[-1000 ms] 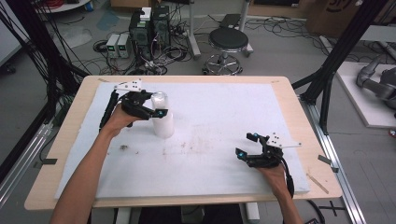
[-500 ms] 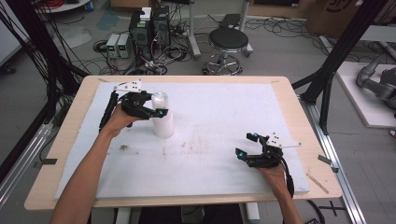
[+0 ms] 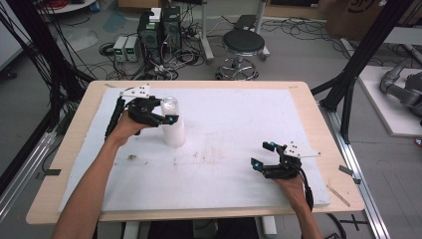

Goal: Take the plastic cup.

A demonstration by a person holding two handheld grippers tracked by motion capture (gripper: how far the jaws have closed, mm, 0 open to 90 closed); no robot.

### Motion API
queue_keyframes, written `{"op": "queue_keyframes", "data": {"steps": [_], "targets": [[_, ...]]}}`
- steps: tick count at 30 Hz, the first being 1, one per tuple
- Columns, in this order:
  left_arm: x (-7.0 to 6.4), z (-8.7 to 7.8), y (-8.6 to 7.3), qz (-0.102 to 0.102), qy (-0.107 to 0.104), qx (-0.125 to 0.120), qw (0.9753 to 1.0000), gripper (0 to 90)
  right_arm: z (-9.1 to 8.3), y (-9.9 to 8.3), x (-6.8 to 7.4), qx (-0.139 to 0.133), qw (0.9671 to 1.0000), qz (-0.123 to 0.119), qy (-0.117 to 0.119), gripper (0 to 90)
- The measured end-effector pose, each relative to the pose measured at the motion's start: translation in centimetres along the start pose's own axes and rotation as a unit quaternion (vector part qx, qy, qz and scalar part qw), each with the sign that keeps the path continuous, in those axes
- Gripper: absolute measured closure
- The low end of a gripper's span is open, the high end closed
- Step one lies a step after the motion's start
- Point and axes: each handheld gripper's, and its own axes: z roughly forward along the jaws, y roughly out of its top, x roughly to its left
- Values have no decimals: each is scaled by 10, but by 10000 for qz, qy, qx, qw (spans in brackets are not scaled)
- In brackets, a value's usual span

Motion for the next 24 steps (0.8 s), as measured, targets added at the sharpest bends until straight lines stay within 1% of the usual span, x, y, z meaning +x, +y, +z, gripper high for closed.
{"op": "queue_keyframes", "data": {"steps": [3, 6, 7, 8, 10, 15, 18, 20, 24], "targets": [[-1, -2, 6, 13, 20, -13, 10000, 341, 0, 0, 0, -9, 10000, -26, -11, 147], [-1, -5, 16, 78, 29, -12, 10000, 344, 0, 0, 0, -8, 10000, -28, -15, 147], [-2, -6, 19, 110, 65, -42, 9999, 344, 0, 0, 0, 15, 10000, 12, -5, 147], [-2, -8, 23, 113, 64, -77, 9999, 346, 0, 0, 0, 14, 10000, -3, -7, 147], [-2, -12, 30, 132, 115, -59, 9998, 348, 0, 0, 0, 16, 10000, -17, -2, 147], [-4, -20, 49, 222, 165, -90, 9996, 348, 0, 0, 0, 11, 10000, -29, -3, 147], [-6, -23, 61, 302, 208, -84, 9993, 349, 1, 0, 0, 11, 10000, -34, -4, 147], [-7, -25, 69, 310, 224, -84, 9992, 349, 1, 0, 0, 15, 10000, -30, -5, 147], [-10, -28, 84, 396, 265, -82, 9988, 351, 1, 0, 0, 14, 10000, -34, -2, 147]]}}
